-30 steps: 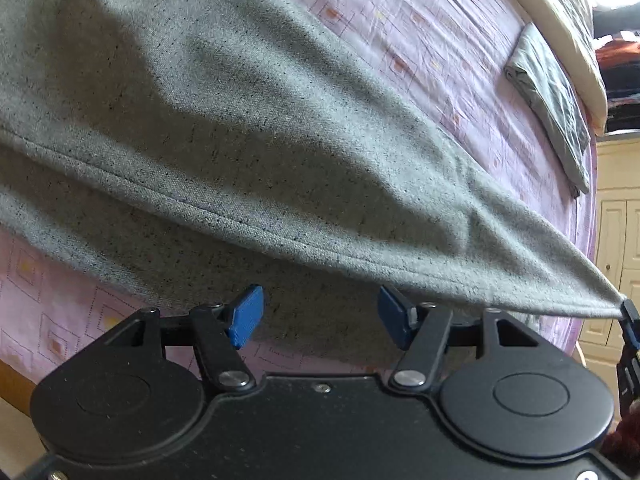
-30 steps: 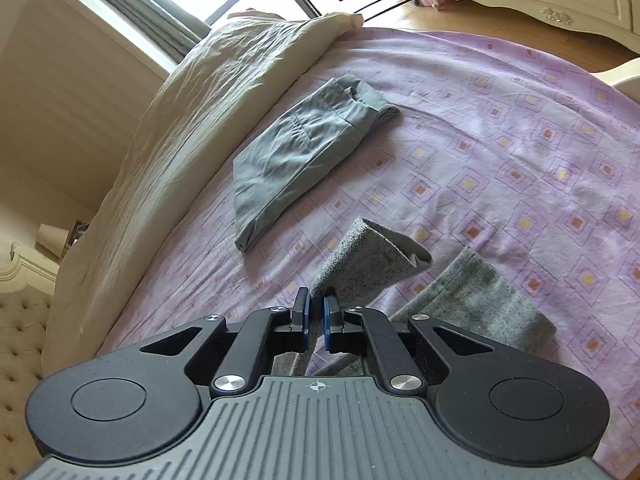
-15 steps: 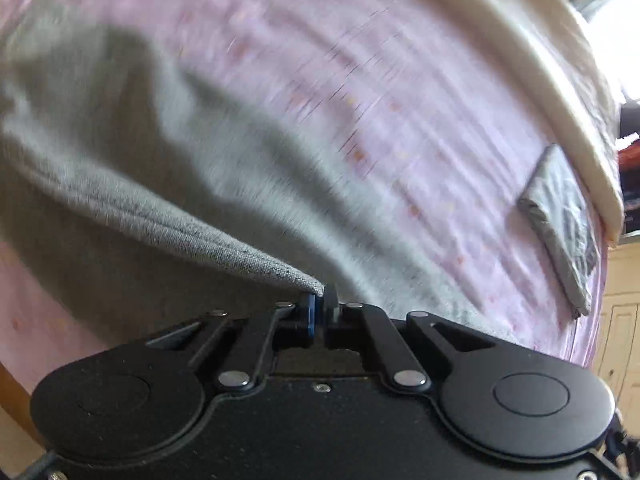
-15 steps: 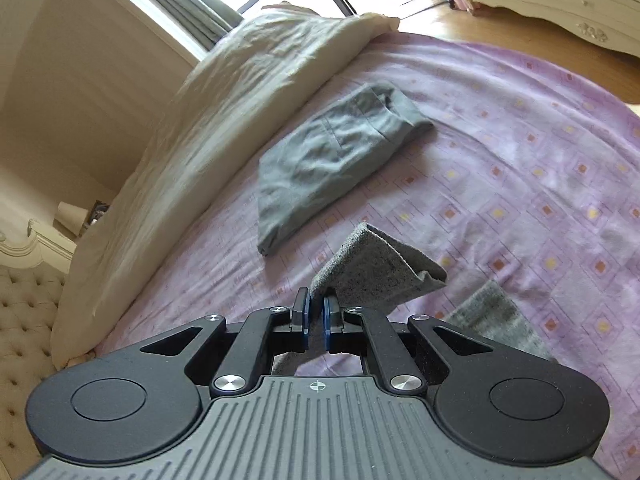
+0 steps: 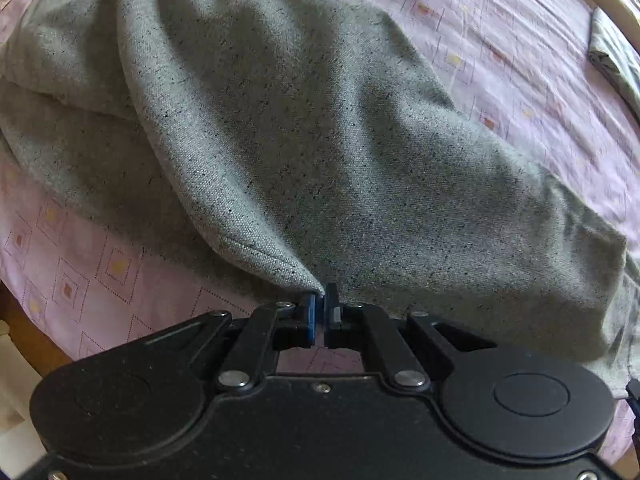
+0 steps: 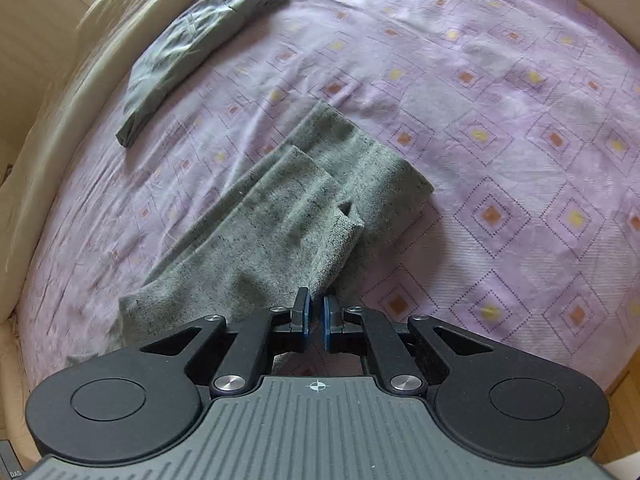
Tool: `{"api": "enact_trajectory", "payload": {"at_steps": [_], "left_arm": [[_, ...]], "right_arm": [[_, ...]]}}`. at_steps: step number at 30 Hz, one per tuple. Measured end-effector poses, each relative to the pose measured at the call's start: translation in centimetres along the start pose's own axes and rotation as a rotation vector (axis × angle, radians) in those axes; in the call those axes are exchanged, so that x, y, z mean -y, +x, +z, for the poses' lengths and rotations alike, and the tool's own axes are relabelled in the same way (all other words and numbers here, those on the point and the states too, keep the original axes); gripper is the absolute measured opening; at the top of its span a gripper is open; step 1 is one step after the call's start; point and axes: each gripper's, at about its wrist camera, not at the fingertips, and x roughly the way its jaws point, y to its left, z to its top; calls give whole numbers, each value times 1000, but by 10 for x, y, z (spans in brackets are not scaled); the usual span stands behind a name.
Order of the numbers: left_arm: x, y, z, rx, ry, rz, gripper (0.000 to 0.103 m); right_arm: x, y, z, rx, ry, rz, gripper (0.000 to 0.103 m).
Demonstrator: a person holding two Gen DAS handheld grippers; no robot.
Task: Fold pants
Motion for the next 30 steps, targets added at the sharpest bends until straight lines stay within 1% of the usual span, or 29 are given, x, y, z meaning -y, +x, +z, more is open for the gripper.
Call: {"api": "enact_trajectory", "payload": {"at_steps": [2,4,5,6,7,8,9,10,12,13,14,15,17,19,21,22,26,28,30], "left_arm": [[9,-16,2,53,47,-33,5],[20,-29,4,105,107,-44,5],[25,-32,3,116,134,-40,5],[28,-28,3,103,149,-27,5],[29,-22,2,81,151,-8,5],[28,-11,1,44,146,15,5],[26,-3,0,16,136,24,5],[24,1,-2,7,121,23,5],[19,1,-3,18,98,17,5],[16,0,-3,20,86,11,5],[14,0,-3,20,75,6,5],[11,-1,-5,21,70,3,5],[9,-1,-5,22,67,4,5],[10,-2,-4,24,68,11,5],[7,-5,-12,29,66,16,5],[8,-5,-12,30,64,20,5],[11,-8,-15,28,55,31,5],[11,-7,-14,24,55,35,5],[12,-6,-13,19,60,40,5]], "right_arm": [[-9,-15,5,43,-62,25,6],[-12,-28,10,79,-101,48,7],[-10,-28,12,71,-103,33,8],[-8,-23,14,31,-101,5,8],[-2,-12,19,-47,-89,-39,8],[3,-9,20,-81,-75,-67,9],[5,-11,21,-73,-70,-76,12],[5,-18,21,-32,-87,-75,12],[-1,-32,26,73,-156,-65,14],[-4,-34,32,120,-197,-37,17],[-5,-31,40,138,-225,-15,24],[-7,-25,47,133,-249,2,28],[-6,-3,67,87,-312,23,29],[-5,22,81,31,-381,2,29],[-3,40,89,-14,-421,-21,29],[-2,43,90,-30,-428,-21,29],[2,53,91,-83,-435,51,29],[0,57,88,-102,-456,41,29],[3,60,86,-111,-445,34,29]]}}
